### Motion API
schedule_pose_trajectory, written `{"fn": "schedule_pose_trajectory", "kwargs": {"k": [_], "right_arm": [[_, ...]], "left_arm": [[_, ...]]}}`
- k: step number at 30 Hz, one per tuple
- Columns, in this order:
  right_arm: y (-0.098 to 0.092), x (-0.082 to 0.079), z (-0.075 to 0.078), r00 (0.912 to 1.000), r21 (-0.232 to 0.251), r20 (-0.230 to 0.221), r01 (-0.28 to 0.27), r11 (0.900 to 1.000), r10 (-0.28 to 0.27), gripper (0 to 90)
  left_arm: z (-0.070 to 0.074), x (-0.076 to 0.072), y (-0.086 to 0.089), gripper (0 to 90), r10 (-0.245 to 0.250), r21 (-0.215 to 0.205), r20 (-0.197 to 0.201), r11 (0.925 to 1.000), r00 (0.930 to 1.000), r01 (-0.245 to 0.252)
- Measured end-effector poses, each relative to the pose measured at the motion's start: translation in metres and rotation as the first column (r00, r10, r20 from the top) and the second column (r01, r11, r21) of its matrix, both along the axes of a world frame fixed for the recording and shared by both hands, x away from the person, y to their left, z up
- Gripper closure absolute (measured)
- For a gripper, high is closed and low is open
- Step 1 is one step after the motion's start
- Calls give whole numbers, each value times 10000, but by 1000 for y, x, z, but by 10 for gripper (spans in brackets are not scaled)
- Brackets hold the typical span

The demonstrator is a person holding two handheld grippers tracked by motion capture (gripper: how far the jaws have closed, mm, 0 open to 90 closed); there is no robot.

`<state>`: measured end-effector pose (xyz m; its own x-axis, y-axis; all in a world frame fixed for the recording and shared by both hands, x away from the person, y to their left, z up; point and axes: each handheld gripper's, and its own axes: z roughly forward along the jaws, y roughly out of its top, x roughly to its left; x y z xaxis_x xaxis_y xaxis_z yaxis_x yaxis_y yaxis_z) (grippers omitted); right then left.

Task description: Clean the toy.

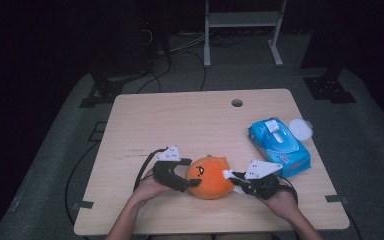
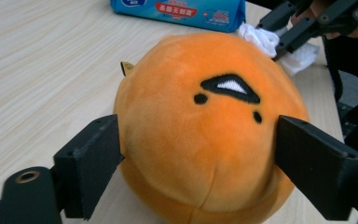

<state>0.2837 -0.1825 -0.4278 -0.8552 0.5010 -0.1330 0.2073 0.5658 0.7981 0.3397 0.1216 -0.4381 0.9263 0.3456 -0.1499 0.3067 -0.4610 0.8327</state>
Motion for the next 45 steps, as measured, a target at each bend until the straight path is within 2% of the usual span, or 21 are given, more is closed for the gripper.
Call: {"fn": "schedule_pose_trajectory", "kwargs": {"k": [5,6,9,15,17,18,19,20,21,22,23,24,25,28,29,30,33,34,38,40,45], "right_arm": [[12,-13,4,9964,87,114,-841,9964,840,781],[17,-15,5,9920,332,18,-1260,9915,1260,782],[19,-14,7,9926,274,66,-1212,9923,1210,783],[-1,6,5,9993,889,-314,-172,9959,201,785],[-6,10,2,9989,838,-472,31,9965,9,785],[-6,9,-1,9979,828,-651,46,9966,8,786],[-6,9,-1,9979,828,-651,46,9966,8,786],[-5,6,-2,9978,786,-652,-28,9969,80,786],[-2,1,-1,9975,863,-605,-303,9958,356,786],[4,-7,2,9959,850,-418,-765,9934,802,786],[4,-7,2,9959,850,-418,-765,9934,802,786],[10,-10,5,9954,801,-172,-924,9925,941,787],[10,-10,5,9954,801,-172,-924,9925,941,787],[5,2,7,9987,1075,-242,-414,9933,442,788],[5,2,7,9987,1075,-242,-414,9933,442,788],[-2,10,5,9991,1301,-420,108,9914,-53,788],[-9,18,2,9971,1067,-501,626,9923,-575,788],[-15,22,-4,9937,1021,-880,790,9916,-701,788],[-17,18,-2,9936,1383,-1034,593,9886,-451,788],[-11,15,6,9966,1730,-759,438,9840,-311,788],[-11,22,4,9953,1563,-797,665,9855,-545,788]], "left_arm": [[-4,-2,-1,223,-259,79,272,9996,9993,257],[-3,-5,-1,262,-468,367,706,9983,9964,443],[-3,-8,-2,303,-567,552,998,9972,9934,514],[-4,-11,-3,296,-687,833,1291,9948,9892,582],[-1,-9,-4,253,-501,651,976,9969,9940,439],[3,-4,-7,128,-24,274,-28,9996,10000,25],[3,-4,-7,96,-24,274,-28,9996,10000,25],[3,-1,-9,96,-8,347,-468,9994,9989,24],[2,-2,-11,98,-26,348,-519,9994,9987,44],[1,-6,-12,147,-185,364,-58,9992,9998,187],[1,-6,-12,182,-185,364,-58,9992,9998,187],[1,-10,-13,215,-361,561,486,9979,9982,334],[1,-10,-13,239,-361,561,486,9979,9982,334],[2,-17,-16,276,-742,1066,1276,9924,9890,607],[2,-17,-16,282,-742,1066,1276,9924,9890,607],[2,-20,-17,287,-964,1129,1515,9904,9837,797],[2,-22,-18,291,-1110,1175,1726,9889,9787,914],[3,-22,-18,290,-1177,1212,1783,9879,9769,969],[3,-25,-20,292,-1473,1339,2060,9835,9674,1213],[3,-30,-25,300,-1846,1531,2428,9767,9524,1503],[4,-32,-25,303,-1976,1604,2557,9740,9464,1601]]}}
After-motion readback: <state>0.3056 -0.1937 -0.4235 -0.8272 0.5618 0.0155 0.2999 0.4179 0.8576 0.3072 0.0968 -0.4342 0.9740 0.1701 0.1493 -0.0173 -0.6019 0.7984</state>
